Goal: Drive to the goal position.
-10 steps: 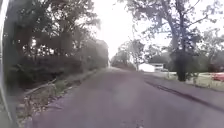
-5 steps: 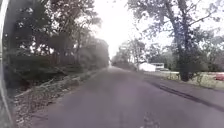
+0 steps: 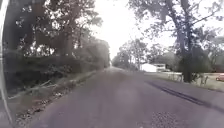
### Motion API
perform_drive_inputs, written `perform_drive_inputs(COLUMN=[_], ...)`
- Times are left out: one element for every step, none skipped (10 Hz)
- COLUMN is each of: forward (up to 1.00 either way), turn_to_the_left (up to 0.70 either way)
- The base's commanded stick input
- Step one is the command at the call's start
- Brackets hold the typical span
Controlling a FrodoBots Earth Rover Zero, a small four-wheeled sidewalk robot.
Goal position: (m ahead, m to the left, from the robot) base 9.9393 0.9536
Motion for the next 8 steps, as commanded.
perform_drive_inputs(forward=[0.70, 0.70, 0.70, 0.70, 0.70, 0.70, 0.70, 0.70], turn_to_the_left=[0.01, 0.01, 0.01, 0.01, 0.01, 0.01, 0.01, 0.01])
